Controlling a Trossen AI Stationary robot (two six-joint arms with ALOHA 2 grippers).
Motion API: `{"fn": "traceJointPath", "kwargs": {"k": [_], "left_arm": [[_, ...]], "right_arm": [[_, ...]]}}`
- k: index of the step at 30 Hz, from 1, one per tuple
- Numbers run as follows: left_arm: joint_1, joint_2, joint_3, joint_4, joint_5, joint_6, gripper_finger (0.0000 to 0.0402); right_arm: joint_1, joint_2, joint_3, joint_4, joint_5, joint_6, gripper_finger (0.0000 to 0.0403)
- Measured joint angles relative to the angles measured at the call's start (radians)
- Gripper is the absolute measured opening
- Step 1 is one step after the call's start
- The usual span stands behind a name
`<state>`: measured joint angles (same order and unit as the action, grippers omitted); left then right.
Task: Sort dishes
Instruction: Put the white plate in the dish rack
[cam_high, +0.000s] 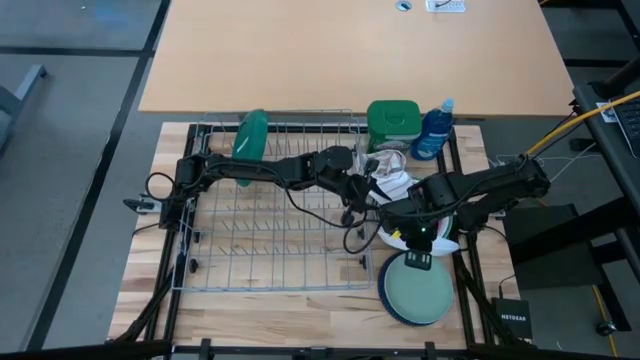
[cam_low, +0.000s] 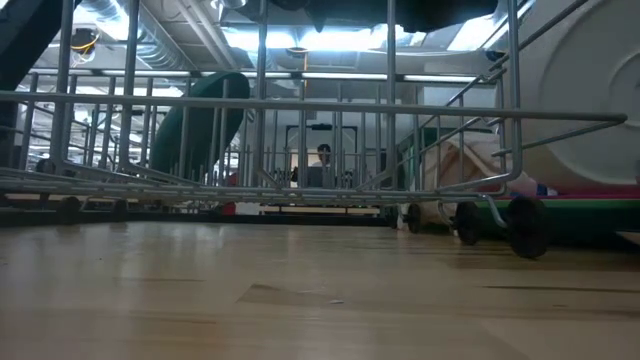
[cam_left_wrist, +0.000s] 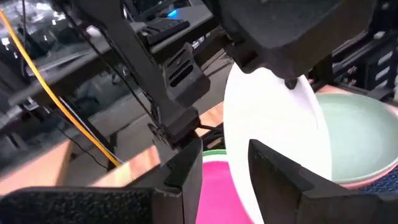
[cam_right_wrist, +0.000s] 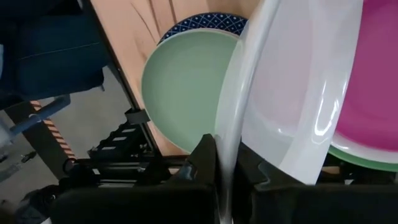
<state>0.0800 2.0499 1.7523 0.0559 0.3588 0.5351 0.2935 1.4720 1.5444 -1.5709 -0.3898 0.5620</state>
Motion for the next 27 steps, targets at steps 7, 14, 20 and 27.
{"fn": "traceJointPath", "kwargs": {"k": [7,14,20,27], "left_arm": [[-0.031,0.001,0.0,0.0,0.0,-0.064,0.0117],[-0.062,-0.02,-0.002,-0.002,0.0,-0.066,0.0117],[-0.069,-0.092,-0.001,-0.02,-0.004,-0.065,0.0117],[-0.066,-0.178,-0.001,-0.175,-0.031,-0.056,0.0117]], "right_arm": [[0.0,-0.051,0.0,-0.001,0.012,0.015,0.0014],[0.0,-0.13,0.0,-0.002,0.057,0.071,0.0014],[0.0,-0.21,0.0,-0.003,0.136,0.091,0.0014],[0.0,-0.299,0.001,-0.004,0.246,0.169,0.0014]]}}
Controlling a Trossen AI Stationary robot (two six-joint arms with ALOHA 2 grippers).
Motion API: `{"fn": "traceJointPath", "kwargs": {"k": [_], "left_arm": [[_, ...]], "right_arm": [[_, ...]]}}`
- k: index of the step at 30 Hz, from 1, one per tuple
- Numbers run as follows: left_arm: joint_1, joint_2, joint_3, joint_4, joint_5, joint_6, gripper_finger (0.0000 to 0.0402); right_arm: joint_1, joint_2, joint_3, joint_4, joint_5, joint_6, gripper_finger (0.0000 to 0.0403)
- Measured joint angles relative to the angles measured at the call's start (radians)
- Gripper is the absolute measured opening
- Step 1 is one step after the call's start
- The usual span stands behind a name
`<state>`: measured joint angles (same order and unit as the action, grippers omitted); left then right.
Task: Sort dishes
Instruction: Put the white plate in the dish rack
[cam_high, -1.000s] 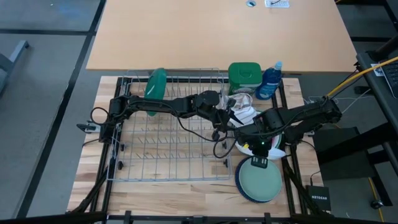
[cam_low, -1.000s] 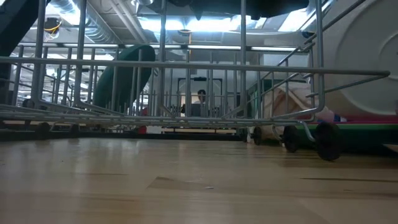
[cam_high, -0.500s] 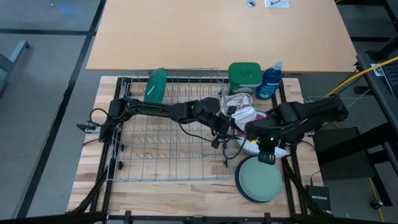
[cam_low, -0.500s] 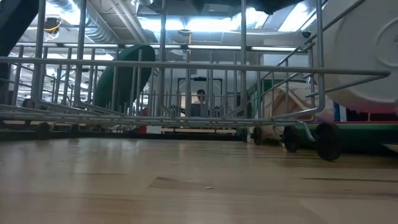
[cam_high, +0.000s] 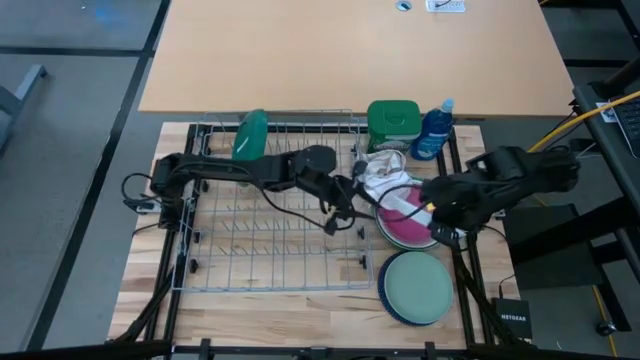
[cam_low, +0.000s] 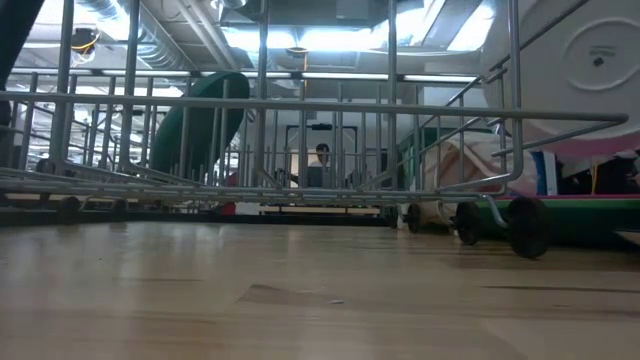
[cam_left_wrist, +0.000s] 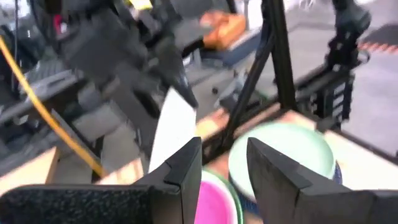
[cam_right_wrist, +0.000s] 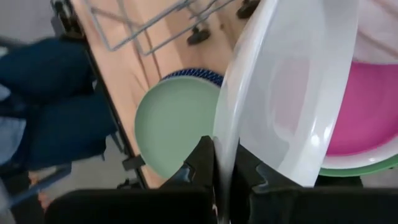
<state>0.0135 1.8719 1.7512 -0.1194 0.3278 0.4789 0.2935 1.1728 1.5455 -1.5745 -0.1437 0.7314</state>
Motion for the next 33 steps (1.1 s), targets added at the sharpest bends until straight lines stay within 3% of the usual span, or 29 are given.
{"fn": "traceJointPath", "kwargs": {"k": [4,15,27,33], "left_arm": [[0.0,-0.04,0.0,-0.127,-0.084,0.017,0.0117],[0.001,-0.178,0.0,-0.44,-0.455,0.076,0.0117],[0.01,-0.271,0.0,-0.657,-0.698,0.048,0.0117],[0.058,-0.282,0.0,-0.756,-0.739,-0.02,0.0117]], "right_arm": [[0.0,-0.027,0.001,0.0,0.078,0.052,0.0014],[0.0,-0.03,0.023,0.0,0.252,0.111,0.0014],[0.0,-0.031,0.193,0.013,0.576,0.095,0.0014],[0.0,-0.031,0.243,0.168,0.694,-0.03,0.0014]]}}
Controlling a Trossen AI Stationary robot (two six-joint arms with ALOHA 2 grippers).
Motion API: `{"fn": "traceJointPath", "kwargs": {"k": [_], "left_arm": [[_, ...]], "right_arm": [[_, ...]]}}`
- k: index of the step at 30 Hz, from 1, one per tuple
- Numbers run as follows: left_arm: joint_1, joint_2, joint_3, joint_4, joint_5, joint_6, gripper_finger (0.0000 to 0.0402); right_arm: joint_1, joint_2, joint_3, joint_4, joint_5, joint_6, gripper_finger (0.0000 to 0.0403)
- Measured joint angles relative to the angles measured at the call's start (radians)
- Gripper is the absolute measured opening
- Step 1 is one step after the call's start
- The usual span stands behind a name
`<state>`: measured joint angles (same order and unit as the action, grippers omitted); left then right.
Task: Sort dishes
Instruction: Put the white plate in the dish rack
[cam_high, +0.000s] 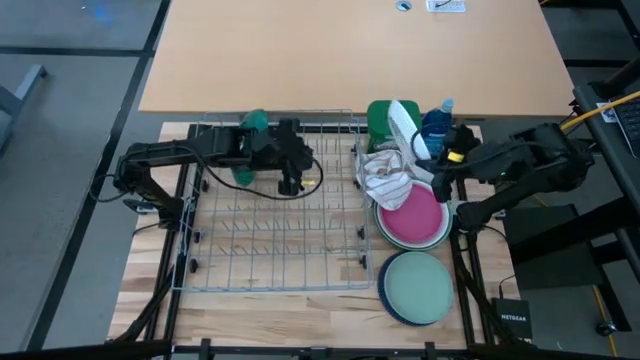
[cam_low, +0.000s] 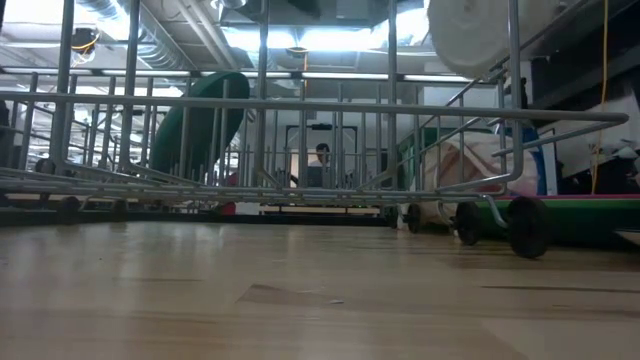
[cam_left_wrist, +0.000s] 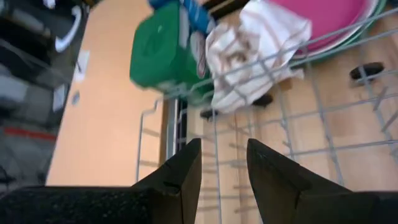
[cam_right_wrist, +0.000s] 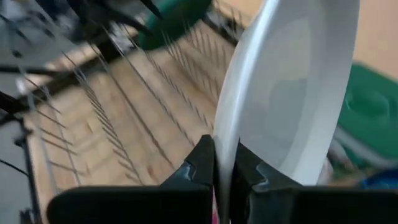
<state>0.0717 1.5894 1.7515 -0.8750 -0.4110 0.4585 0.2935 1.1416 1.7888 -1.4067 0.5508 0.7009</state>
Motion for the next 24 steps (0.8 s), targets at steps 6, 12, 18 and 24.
{"fn": "traceJointPath", "kwargs": {"k": [6,12,18,24], "left_arm": [[0.053,0.0,0.0,-0.073,0.0,-0.04,0.0117],[0.104,0.0,0.0,-0.127,0.001,-0.084,0.0117],[0.141,0.0,0.0,-0.184,0.001,-0.133,0.0117],[0.153,0.0,0.0,-0.228,0.001,-0.164,0.0117]], "right_arm": [[-0.052,0.004,0.003,0.212,0.011,-0.189,0.0014],[-0.221,0.047,0.003,0.382,-0.078,-0.391,0.0014],[-0.43,0.134,0.003,0.475,-0.313,-0.504,0.0014],[-0.625,0.269,0.003,0.505,-0.501,-0.552,0.0014]]}}
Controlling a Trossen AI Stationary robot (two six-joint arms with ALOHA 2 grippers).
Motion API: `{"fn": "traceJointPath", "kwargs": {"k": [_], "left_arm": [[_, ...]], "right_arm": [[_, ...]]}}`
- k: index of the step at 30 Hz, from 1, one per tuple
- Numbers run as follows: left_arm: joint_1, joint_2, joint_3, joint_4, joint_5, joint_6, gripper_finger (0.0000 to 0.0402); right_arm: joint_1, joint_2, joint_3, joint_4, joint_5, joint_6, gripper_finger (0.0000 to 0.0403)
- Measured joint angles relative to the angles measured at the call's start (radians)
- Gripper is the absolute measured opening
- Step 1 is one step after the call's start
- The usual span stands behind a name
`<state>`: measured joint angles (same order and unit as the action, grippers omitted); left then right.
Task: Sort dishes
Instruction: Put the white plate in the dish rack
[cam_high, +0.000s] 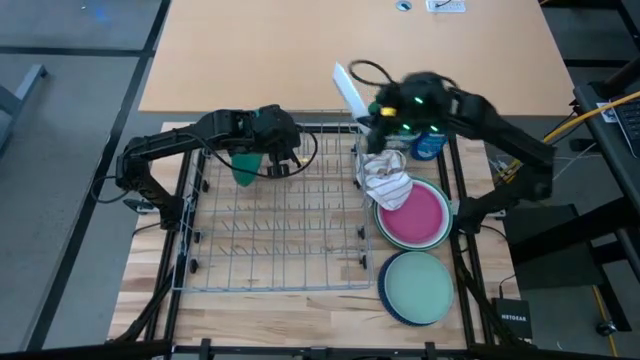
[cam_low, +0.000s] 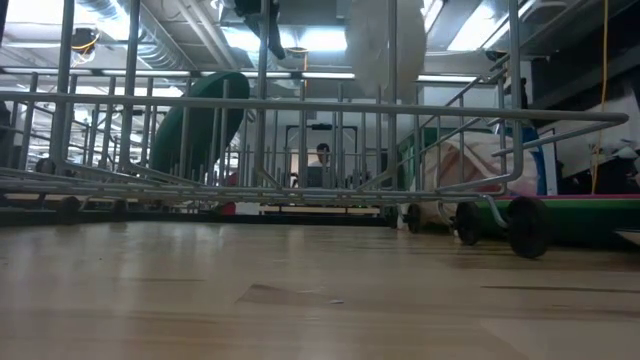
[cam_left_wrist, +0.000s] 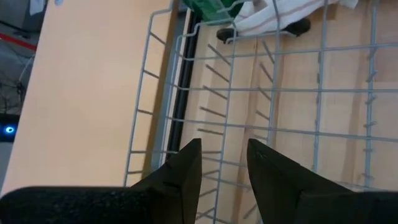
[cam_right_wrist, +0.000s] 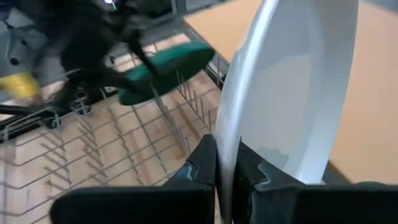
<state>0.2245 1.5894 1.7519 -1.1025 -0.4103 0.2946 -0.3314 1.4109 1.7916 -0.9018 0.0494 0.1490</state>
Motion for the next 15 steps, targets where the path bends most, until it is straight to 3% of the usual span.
{"fn": "traceJointPath", "kwargs": {"k": [10,15], "left_arm": [[-0.001,0.0,0.0,-0.039,0.001,-0.008,0.0117],[-0.001,0.0,0.0,-0.044,0.001,-0.006,0.0117]], "right_arm": [[-0.178,0.229,-0.001,0.072,-0.318,0.02,0.0014],[-0.216,0.279,-0.001,0.102,-0.4,0.07,0.0014]]}}
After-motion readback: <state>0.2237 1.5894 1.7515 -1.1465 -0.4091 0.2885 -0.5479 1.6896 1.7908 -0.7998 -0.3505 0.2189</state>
